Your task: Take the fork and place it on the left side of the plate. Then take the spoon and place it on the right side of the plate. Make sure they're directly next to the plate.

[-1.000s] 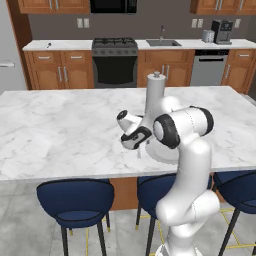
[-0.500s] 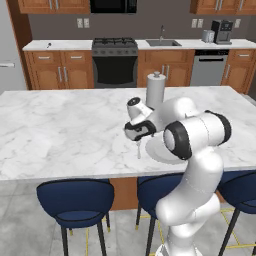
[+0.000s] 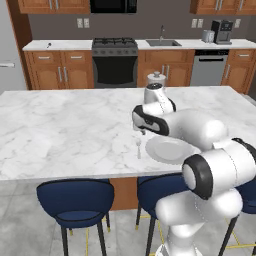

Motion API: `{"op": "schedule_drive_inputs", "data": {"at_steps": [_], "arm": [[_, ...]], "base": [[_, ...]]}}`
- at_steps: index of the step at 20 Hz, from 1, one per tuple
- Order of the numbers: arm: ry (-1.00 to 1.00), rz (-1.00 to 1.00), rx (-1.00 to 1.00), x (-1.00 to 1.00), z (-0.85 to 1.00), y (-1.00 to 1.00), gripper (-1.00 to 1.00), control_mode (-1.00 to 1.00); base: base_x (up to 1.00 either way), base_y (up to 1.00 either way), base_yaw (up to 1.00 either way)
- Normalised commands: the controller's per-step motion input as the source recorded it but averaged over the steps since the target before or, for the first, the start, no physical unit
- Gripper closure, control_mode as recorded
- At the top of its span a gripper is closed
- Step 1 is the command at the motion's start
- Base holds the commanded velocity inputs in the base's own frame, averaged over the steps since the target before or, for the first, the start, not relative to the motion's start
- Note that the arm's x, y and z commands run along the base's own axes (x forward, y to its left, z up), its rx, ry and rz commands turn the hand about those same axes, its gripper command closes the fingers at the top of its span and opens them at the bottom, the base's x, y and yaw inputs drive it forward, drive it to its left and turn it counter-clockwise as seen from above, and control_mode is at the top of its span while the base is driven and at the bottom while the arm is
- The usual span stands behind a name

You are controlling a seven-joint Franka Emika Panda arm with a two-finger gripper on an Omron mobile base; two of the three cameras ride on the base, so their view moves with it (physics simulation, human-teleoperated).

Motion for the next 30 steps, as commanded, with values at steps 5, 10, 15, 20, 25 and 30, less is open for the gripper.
{"op": "schedule_drive_inputs", "data": {"at_steps": [5,10,15,20,25,30], "arm": [[0.02,0.0,0.05,-1.0,0.07,-0.34,-1.0,-1.0],[0.01,0.0,0.01,-1.0,0.0,-0.31,-1.0,-1.0],[0.0,0.0,0.0,-0.78,0.0,-0.06,-1.0,-1.0],[0.0,0.0,0.0,-0.52,-0.1,0.0,-1.0,-1.0],[0.0,0.0,0.0,-0.14,-0.08,0.0,-1.0,-1.0],[0.0,0.0,0.0,0.0,-0.01,0.0,-1.0,-1.0]], "base": [[0.0,0.0,0.0],[0.0,0.0,0.0],[0.0,0.0,0.0],[0.0,0.0,0.0],[0.0,0.0,0.0],[0.0,0.0,0.0]]}}
